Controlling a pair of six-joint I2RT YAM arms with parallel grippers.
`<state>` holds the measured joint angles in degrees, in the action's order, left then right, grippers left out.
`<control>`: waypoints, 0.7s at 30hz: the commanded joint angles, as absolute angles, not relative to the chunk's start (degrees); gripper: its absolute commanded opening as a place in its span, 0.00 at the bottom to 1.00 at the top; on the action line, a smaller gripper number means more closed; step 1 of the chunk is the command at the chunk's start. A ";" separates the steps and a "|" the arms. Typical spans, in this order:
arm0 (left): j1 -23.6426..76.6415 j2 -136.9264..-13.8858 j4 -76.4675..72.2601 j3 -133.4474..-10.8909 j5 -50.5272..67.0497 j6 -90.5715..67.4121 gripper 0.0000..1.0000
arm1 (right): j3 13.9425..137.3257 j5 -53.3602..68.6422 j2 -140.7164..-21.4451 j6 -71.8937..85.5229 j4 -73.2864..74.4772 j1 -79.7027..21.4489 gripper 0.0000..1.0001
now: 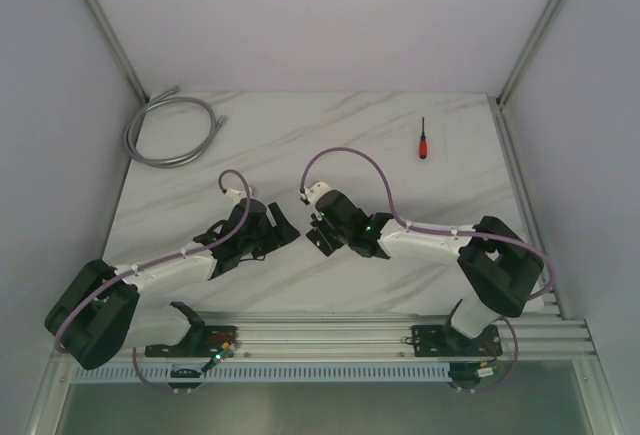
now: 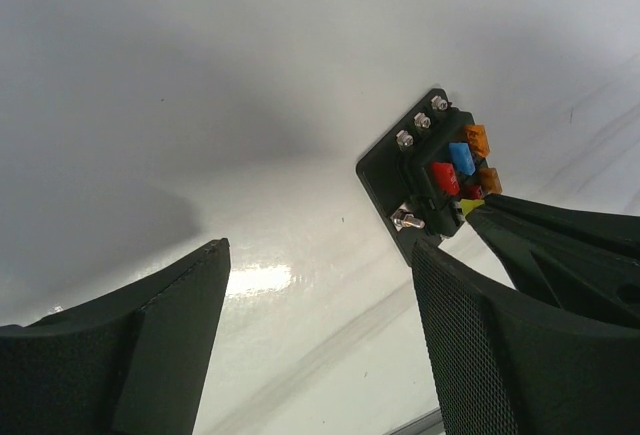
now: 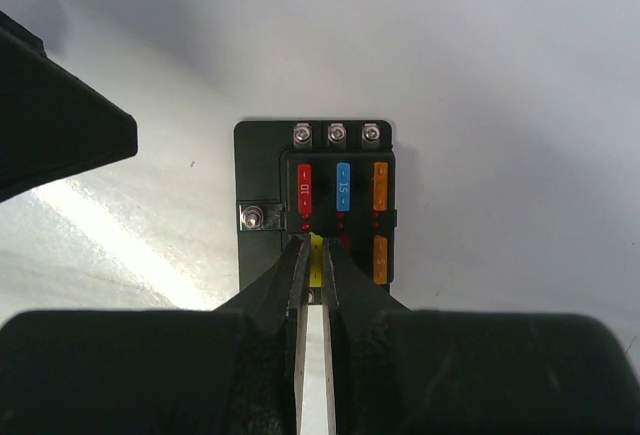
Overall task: Snap on the fuse box
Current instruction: Install the fuse at the fuse box base.
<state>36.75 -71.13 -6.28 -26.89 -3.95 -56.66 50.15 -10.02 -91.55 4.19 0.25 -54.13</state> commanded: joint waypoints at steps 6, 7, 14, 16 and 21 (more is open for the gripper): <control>36.45 -70.84 -5.45 -26.28 -4.88 -55.94 0.83 | 48.44 -11.14 -91.58 3.93 -0.79 -54.56 0.00; 36.42 -70.84 -5.45 -26.36 -4.82 -55.98 0.84 | 48.36 -11.13 -91.49 3.95 -0.79 -54.58 0.00; 36.39 -70.59 -5.45 -26.22 -4.83 -56.07 0.84 | 46.43 -10.62 -89.06 3.66 -2.72 -54.83 0.00; 36.39 -70.58 -5.45 -26.19 -4.83 -56.09 0.84 | 45.92 -10.83 -88.69 3.52 -2.98 -54.93 0.00; 36.40 -70.66 -5.44 -26.20 -4.70 -56.18 0.85 | 44.89 -11.14 -88.68 3.67 -3.57 -54.92 0.00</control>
